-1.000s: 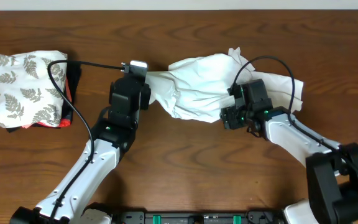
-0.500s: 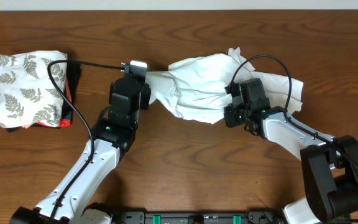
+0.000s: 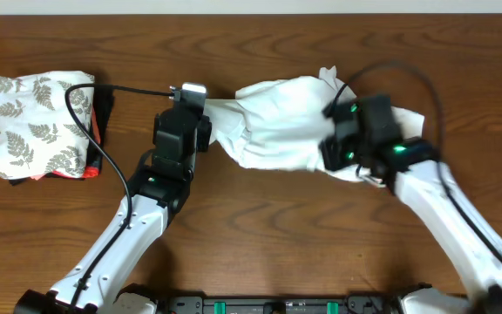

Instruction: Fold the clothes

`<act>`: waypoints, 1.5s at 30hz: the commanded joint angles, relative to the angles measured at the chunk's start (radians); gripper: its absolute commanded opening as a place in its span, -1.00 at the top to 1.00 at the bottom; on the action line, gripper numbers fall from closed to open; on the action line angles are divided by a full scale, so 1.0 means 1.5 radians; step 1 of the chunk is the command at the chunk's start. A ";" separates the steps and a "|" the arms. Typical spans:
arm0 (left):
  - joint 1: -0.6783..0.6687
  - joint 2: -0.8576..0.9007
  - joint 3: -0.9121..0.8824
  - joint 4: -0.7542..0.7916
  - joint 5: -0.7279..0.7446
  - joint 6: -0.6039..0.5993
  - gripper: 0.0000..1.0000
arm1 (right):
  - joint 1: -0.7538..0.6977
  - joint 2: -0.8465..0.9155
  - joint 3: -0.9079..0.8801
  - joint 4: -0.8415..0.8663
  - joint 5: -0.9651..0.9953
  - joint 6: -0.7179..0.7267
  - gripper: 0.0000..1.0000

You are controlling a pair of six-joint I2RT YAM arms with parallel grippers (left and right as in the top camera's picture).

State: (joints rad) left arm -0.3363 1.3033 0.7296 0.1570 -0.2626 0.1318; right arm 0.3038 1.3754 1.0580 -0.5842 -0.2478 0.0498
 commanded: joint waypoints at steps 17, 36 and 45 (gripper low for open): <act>0.004 -0.007 0.005 0.000 -0.013 0.004 0.88 | -0.041 0.023 0.066 -0.219 -0.018 -0.128 0.98; 0.004 -0.007 0.005 0.000 -0.013 0.004 0.88 | -0.063 -0.026 0.298 -0.440 0.022 -0.322 0.93; 0.004 -0.007 0.005 -0.020 -0.013 0.004 0.89 | -0.129 0.110 0.246 -0.257 0.214 -0.117 0.13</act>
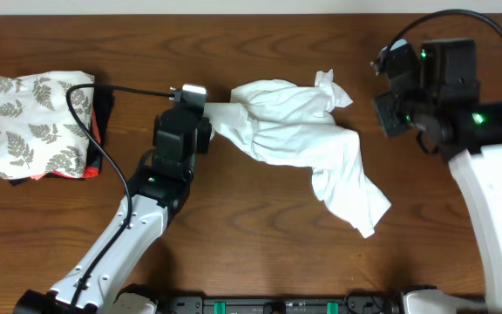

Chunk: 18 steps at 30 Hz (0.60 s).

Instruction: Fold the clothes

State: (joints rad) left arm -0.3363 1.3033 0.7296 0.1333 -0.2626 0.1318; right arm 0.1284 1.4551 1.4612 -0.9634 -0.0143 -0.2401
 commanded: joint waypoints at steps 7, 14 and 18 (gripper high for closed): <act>0.004 -0.007 0.005 -0.013 -0.013 0.004 0.88 | 0.030 0.158 -0.023 -0.111 -0.083 0.072 0.49; 0.004 -0.007 0.005 -0.014 -0.013 0.004 0.88 | 0.148 0.160 -0.023 -0.148 -0.077 0.083 0.46; 0.004 -0.007 0.005 -0.014 -0.013 0.004 0.88 | 0.187 0.160 -0.044 -0.173 -0.053 0.123 0.33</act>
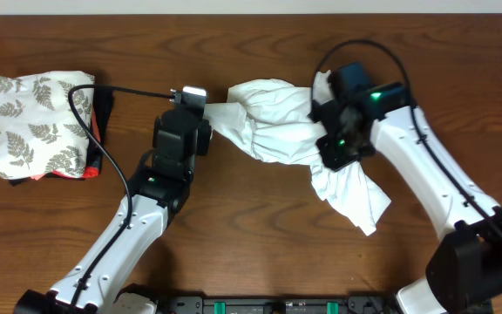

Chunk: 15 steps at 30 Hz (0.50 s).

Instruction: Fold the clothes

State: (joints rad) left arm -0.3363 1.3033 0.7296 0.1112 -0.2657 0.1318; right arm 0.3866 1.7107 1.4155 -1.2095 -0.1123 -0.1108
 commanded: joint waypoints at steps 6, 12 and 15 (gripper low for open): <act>0.004 -0.007 0.005 0.001 -0.011 0.004 0.88 | 0.036 -0.010 -0.115 0.035 0.068 0.118 0.30; 0.004 -0.007 0.005 0.001 -0.011 0.004 0.88 | 0.036 -0.010 -0.190 0.114 0.052 0.128 0.22; 0.004 -0.007 0.005 0.001 -0.011 0.004 0.88 | 0.036 -0.010 -0.203 0.145 0.044 0.128 0.23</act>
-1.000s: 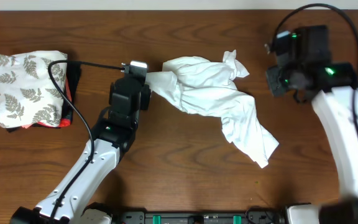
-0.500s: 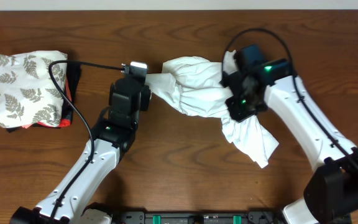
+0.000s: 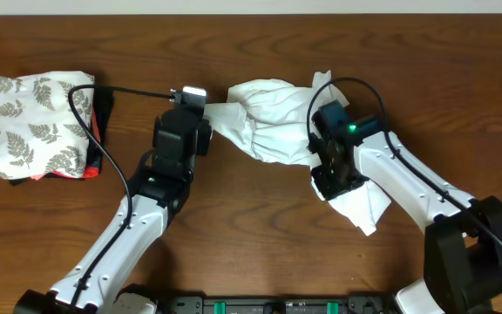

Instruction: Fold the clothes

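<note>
A crumpled white garment [image 3: 273,122] lies across the middle of the table, and one end trails toward the front right [image 3: 364,205]. My left gripper [image 3: 211,118] is at its left end, shut on a drawn-out corner of the cloth. My right gripper [image 3: 325,170] is pressed down on the garment's middle, where the trailing part begins. The wrist hides its fingers, so its state does not show.
A stack of folded clothes [image 3: 33,126] sits at the far left, with a fern-print piece on top of black and red ones. A black cable [image 3: 103,166] runs from the stack along the left arm. Bare wooden table [image 3: 260,235] lies in front of the garment.
My right gripper has moved a little toward the front left along the garment, from near its upper right bunch to its middle. The left gripper and the cloth have hardly changed.
At first my right gripper was down on the bunched right part of the garment while the left held the left end. Then the right arm was raised off to the far right and the cloth hung out in a long tail. It was then back on the garment, and is now at its middle.
</note>
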`<act>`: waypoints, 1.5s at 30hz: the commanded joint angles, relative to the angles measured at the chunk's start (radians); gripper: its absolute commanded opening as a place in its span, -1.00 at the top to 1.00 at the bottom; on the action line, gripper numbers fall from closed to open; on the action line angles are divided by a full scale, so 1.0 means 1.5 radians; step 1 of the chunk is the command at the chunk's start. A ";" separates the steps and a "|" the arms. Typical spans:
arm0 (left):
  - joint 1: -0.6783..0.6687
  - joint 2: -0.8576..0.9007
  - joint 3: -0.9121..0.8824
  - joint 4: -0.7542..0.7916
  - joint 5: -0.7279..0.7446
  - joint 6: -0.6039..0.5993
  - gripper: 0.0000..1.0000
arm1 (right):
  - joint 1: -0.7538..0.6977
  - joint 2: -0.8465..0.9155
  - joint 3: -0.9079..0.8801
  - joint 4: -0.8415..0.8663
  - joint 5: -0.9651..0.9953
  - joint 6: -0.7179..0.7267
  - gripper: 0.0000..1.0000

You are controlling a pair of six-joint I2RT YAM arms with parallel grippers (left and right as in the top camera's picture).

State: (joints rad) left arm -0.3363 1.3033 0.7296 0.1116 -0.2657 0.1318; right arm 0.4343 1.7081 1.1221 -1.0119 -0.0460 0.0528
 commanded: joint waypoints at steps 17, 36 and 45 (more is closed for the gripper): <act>0.004 -0.007 0.005 0.001 -0.011 0.004 0.88 | 0.004 -0.008 -0.035 0.063 0.005 0.054 0.28; 0.004 -0.007 0.005 0.001 -0.011 0.004 0.88 | 0.003 -0.009 -0.092 0.159 0.048 0.135 0.98; 0.004 -0.059 0.007 0.054 -0.011 0.004 0.88 | 0.003 -0.106 -0.023 0.154 0.138 0.151 0.98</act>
State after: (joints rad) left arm -0.3363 1.2751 0.7296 0.1696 -0.2657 0.1318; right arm 0.4343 1.6455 1.0142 -0.7868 0.0795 0.2565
